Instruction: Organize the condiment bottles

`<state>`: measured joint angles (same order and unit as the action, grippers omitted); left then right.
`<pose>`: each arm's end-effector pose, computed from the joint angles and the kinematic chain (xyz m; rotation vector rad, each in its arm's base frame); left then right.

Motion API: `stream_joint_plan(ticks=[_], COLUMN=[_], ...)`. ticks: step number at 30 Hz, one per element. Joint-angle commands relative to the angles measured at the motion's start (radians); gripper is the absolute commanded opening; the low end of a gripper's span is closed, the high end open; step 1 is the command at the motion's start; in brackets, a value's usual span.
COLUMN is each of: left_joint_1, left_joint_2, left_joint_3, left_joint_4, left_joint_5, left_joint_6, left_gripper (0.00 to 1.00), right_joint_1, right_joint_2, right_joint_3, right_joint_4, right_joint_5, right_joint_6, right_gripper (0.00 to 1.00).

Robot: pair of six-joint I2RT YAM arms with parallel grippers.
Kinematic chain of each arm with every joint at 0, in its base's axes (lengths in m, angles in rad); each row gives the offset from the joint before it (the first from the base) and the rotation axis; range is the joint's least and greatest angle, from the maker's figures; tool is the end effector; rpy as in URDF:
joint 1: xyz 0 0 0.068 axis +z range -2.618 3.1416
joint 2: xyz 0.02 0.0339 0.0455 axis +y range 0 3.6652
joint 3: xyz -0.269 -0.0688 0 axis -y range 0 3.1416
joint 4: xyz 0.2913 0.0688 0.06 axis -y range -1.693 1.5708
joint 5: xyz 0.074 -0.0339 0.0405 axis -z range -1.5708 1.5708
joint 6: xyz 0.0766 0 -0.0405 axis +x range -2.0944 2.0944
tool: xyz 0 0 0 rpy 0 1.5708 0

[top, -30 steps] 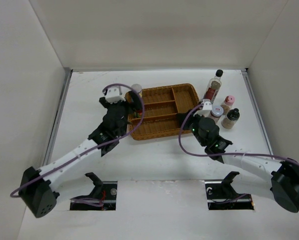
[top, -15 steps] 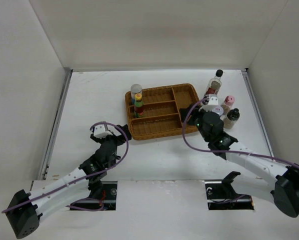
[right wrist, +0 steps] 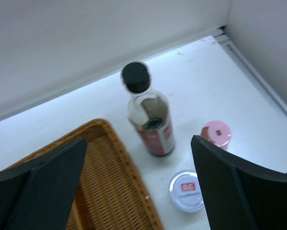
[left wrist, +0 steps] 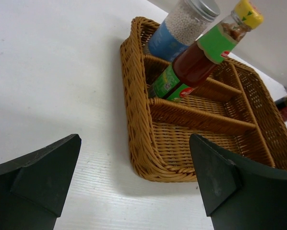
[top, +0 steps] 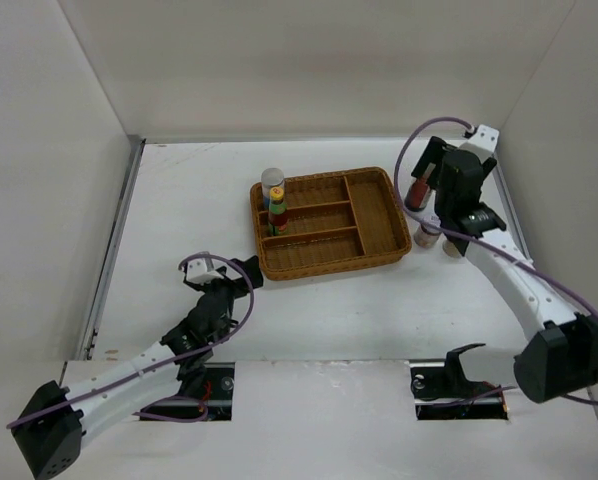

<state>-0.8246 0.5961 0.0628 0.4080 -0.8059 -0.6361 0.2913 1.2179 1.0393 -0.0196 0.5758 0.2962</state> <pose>0.1796 -0.1129 0.1522 -0.4392 1.6162 -0.4246 0.3567 0.0634 0.3460 0.4137 1.6874 -0.0781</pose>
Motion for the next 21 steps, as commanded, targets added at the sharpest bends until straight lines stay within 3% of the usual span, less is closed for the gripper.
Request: stream_joint_plan(ticks=[1,8,13,16,21], left_joint_1=[0.003,0.006,0.006,0.009,0.011], left_joint_2=[-0.018,0.014,0.050,0.060,0.057], left_joint_3=[-0.008,-0.023,-0.027,-0.032,-0.035], left_joint_4=[0.089,0.113,0.146,0.157,0.157], left_joint_5=[0.033,0.033,0.033,0.033,0.028], left_joint_6=[-0.011,-0.022,-0.024,-0.024,-0.024], left_gripper=[1.00,1.00,1.00,1.00,1.00], right_joint_1=[-0.050,-0.135,-0.156,-0.157,-0.151], right_joint_2=[0.095,0.327,0.433,0.475,0.516], right_joint_3=[0.122,0.329,0.395,0.418,0.472], right_joint_4=[-0.077,-0.079,-0.075,-0.065,-0.063], right_joint_5=[-0.023,-0.132,-0.134,-0.128,-0.093], right_joint_6=[-0.042,-0.045,-0.052,-0.063,-0.103], right_gripper=[0.97,0.95,0.86,0.77,0.40])
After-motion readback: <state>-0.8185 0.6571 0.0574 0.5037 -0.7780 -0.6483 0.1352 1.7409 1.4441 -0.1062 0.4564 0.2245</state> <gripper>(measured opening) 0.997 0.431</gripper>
